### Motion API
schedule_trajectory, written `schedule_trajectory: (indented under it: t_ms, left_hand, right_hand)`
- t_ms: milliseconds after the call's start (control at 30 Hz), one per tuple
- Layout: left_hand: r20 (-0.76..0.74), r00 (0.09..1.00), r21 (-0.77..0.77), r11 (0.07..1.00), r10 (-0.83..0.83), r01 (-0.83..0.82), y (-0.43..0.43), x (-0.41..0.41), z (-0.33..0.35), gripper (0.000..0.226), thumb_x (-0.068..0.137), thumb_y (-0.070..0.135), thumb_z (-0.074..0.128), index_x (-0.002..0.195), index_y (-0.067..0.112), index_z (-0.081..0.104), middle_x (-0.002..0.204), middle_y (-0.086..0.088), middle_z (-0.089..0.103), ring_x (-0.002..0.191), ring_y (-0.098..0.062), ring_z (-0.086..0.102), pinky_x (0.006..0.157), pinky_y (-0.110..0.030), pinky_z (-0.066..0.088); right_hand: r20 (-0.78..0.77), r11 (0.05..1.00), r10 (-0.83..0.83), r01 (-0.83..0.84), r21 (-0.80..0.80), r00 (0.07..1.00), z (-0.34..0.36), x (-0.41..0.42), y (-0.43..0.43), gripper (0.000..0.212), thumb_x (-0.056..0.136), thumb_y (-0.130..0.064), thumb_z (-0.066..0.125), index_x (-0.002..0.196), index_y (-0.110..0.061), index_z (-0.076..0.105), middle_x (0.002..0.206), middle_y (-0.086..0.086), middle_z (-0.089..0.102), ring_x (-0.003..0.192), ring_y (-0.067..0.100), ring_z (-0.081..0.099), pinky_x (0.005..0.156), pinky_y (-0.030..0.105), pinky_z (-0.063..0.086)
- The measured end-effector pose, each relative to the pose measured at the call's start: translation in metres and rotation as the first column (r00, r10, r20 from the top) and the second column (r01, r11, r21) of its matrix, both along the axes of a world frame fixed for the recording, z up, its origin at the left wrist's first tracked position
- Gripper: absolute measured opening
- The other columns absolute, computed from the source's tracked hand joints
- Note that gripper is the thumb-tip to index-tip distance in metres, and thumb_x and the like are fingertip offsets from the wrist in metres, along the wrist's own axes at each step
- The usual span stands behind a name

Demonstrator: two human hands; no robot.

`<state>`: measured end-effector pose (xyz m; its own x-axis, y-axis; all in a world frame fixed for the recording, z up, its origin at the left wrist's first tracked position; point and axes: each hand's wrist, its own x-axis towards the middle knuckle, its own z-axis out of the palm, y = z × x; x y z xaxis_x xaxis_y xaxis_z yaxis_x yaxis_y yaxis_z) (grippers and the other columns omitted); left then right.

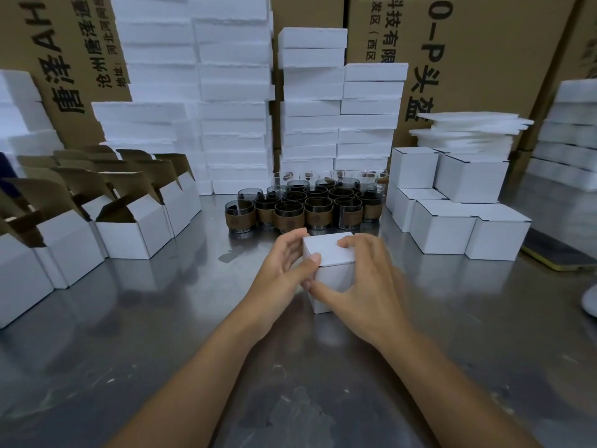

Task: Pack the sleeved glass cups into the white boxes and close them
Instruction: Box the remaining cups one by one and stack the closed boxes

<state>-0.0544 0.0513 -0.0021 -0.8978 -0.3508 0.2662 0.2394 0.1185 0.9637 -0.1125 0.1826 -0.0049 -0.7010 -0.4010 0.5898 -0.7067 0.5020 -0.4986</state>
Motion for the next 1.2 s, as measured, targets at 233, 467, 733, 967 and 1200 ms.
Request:
schedule_trajectory:
  t_ms: [233, 467, 733, 967, 1200]
  left_hand:
    - [0.036, 0.998, 0.047, 0.998, 0.041, -0.043, 0.0, -0.007, 0.001, 0.035, 0.091, 0.033, 0.052, 0.125, 0.032, 0.048, 0.131, 0.015, 0.051, 0.12, 0.006, 0.047, 0.104, -0.025, 0.039]
    - [0.069, 0.994, 0.118, 0.989, 0.081, -0.088, -0.01, -0.016, 0.0, 0.054, 0.068, 0.055, 0.058, 0.117, 0.032, 0.055, 0.124, 0.012, 0.061, 0.117, -0.003, 0.055, 0.102, -0.031, 0.041]
    - [0.045, 0.987, 0.188, 0.969, 0.152, -0.158, -0.025, -0.03, -0.015, 0.039, 0.074, 0.041, 0.072, 0.109, 0.027, 0.062, 0.109, 0.012, 0.069, 0.106, -0.006, 0.062, 0.088, -0.03, 0.044]
    - [0.003, 0.989, 0.215, 0.966, 0.145, -0.142, -0.028, -0.038, -0.022, 0.038, 0.068, 0.027, 0.061, 0.105, 0.021, 0.063, 0.102, 0.007, 0.072, 0.099, -0.007, 0.066, 0.082, -0.028, 0.044]
    - [0.001, 0.991, 0.213, 0.969, 0.13, -0.127, -0.025, -0.036, -0.019, 0.03, 0.077, 0.026, 0.074, 0.104, 0.018, 0.063, 0.1, 0.007, 0.072, 0.097, -0.007, 0.066, 0.078, -0.022, 0.045]
  right_hand:
    - [0.101, 0.99, 0.037, -0.023, -0.137, 0.994, 0.006, -0.018, -0.001, 0.052, 0.063, -0.034, 0.076, 0.105, -0.024, 0.048, 0.11, -0.011, 0.042, 0.109, 0.012, 0.044, 0.075, 0.021, 0.03]
    - [0.028, 0.982, 0.005, 0.0, -0.188, 1.0, 0.051, -0.074, 0.024, 0.052, 0.063, -0.035, 0.076, 0.103, -0.032, 0.043, 0.106, -0.013, 0.04, 0.099, 0.006, 0.041, 0.076, 0.025, 0.034]
    - [-0.027, 0.965, -0.257, 0.255, -0.069, 0.966, 0.103, -0.175, 0.037, 0.054, 0.064, -0.033, 0.076, 0.109, -0.018, 0.049, 0.112, 0.0, 0.047, 0.107, 0.02, 0.047, 0.085, 0.029, 0.035]
    - [-0.115, 0.898, -0.423, 0.433, 0.082, 0.899, 0.101, -0.218, 0.036, 0.057, 0.068, -0.036, 0.073, 0.114, -0.01, 0.05, 0.117, 0.01, 0.052, 0.109, 0.03, 0.049, 0.095, 0.04, 0.03]
    - [-0.208, 0.849, -0.482, 0.512, 0.127, 0.851, 0.089, -0.228, 0.034, 0.056, 0.069, -0.04, 0.072, 0.112, -0.01, 0.051, 0.114, 0.013, 0.053, 0.11, 0.032, 0.047, 0.1, 0.045, 0.024]
